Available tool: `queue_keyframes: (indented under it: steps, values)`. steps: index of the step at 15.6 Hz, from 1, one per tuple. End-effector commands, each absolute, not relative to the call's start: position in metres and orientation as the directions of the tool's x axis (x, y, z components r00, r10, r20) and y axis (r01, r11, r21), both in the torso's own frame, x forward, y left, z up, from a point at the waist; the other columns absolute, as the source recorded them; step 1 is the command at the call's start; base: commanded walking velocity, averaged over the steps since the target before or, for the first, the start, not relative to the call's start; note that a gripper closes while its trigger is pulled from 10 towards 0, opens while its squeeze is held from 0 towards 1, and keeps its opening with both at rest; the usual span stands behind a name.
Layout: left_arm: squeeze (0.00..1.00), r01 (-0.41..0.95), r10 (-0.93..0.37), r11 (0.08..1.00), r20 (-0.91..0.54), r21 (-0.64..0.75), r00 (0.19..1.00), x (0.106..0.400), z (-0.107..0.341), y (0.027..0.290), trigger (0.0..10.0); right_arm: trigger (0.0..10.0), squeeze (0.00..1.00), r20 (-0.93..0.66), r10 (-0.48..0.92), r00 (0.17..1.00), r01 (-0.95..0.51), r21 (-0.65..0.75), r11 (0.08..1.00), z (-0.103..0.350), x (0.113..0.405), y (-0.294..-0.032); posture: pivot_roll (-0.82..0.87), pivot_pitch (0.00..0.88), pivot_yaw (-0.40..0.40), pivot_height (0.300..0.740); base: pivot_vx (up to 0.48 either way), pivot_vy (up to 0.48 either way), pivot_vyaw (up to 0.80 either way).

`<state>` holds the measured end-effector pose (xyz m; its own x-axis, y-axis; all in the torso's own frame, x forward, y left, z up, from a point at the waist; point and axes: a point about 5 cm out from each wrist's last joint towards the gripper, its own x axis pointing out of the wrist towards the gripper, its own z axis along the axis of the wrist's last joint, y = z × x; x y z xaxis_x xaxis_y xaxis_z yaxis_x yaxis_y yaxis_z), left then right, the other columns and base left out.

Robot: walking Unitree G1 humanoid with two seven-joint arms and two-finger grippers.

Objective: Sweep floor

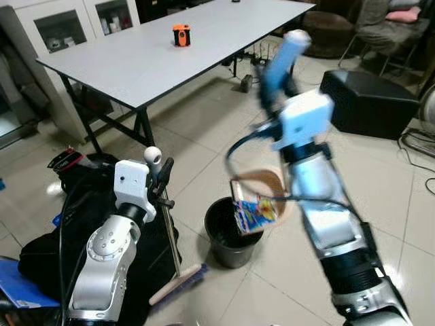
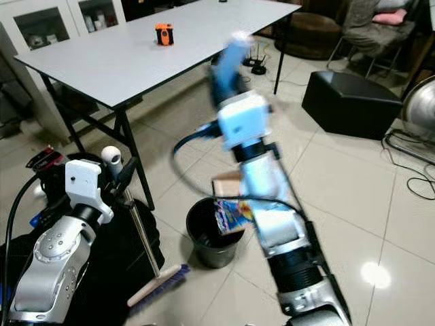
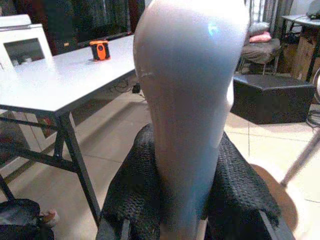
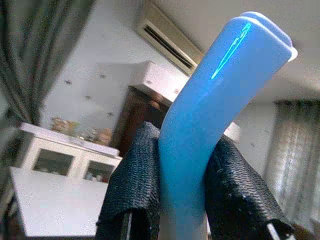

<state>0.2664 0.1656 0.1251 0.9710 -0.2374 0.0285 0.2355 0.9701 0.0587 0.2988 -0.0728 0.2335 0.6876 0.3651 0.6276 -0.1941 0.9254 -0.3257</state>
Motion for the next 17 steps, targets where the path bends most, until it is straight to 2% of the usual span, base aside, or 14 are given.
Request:
queue_keyframes:
  steps: [1, 7, 9, 11, 13, 15, 17]
  values:
    - [0.00, 0.233, -0.239, 0.969, 0.064, 0.084, 0.969, 0.270, 0.134, 0.166, 10.0, 10.0, 0.00, 0.657, 0.415, 0.630, -0.207, -0.374, 0.904, 0.235, 0.293, -0.064, 0.08, 0.000, 0.042, 0.740, 0.000, 0.000, 0.00]
    - [0.00, 0.239, -0.244, 0.967, 0.063, 0.088, 0.968, 0.271, 0.134, 0.166, 10.0, 10.0, 0.00, 0.593, 0.630, 0.501, -0.263, -0.589, 0.764, 0.213, 0.275, -0.031, 0.08, 0.000, 0.043, 0.740, 0.000, 0.000, 0.00]
    - [0.00, 0.241, -0.247, 0.966, 0.063, 0.089, 0.967, 0.271, 0.134, 0.165, 10.0, 10.0, 0.00, 0.571, 0.652, 0.499, -0.233, -0.636, 0.736, 0.210, 0.276, -0.031, 0.08, 0.000, 0.044, 0.740, 0.000, 0.000, 0.00]
    - [0.00, 0.246, -0.252, 0.965, 0.059, 0.085, 0.966, 0.272, 0.134, 0.165, 10.0, 10.0, 0.00, 0.585, 0.605, 0.540, -0.143, -0.645, 0.751, 0.216, 0.285, -0.042, 0.07, 0.000, 0.044, 0.740, 0.000, 0.000, 0.00]
    - [0.00, 0.259, -0.264, 0.962, 0.049, 0.084, 0.963, 0.271, 0.133, 0.164, 10.0, 10.0, 0.00, 0.677, 0.390, 0.625, 0.062, -0.540, 0.839, 0.251, 0.299, -0.087, 0.06, 0.000, 0.044, 0.740, 0.000, 0.000, 0.00]
    - [0.00, 0.268, -0.271, 0.960, 0.038, 0.077, 0.962, 0.271, 0.131, 0.164, 10.0, 10.0, 0.00, 0.689, 0.236, 0.685, 0.193, -0.484, 0.853, 0.265, 0.305, -0.124, 0.06, 0.000, 0.046, 0.740, 0.000, 0.000, 0.00]
    - [0.00, 0.287, -0.289, 0.955, 0.023, 0.080, 0.957, 0.272, 0.128, 0.161, 10.0, 10.0, 0.00, 0.641, 0.040, 0.766, 0.307, -0.420, 0.854, 0.263, 0.308, -0.175, 0.05, 0.000, 0.048, 0.740, 0.000, 0.000, 0.00]
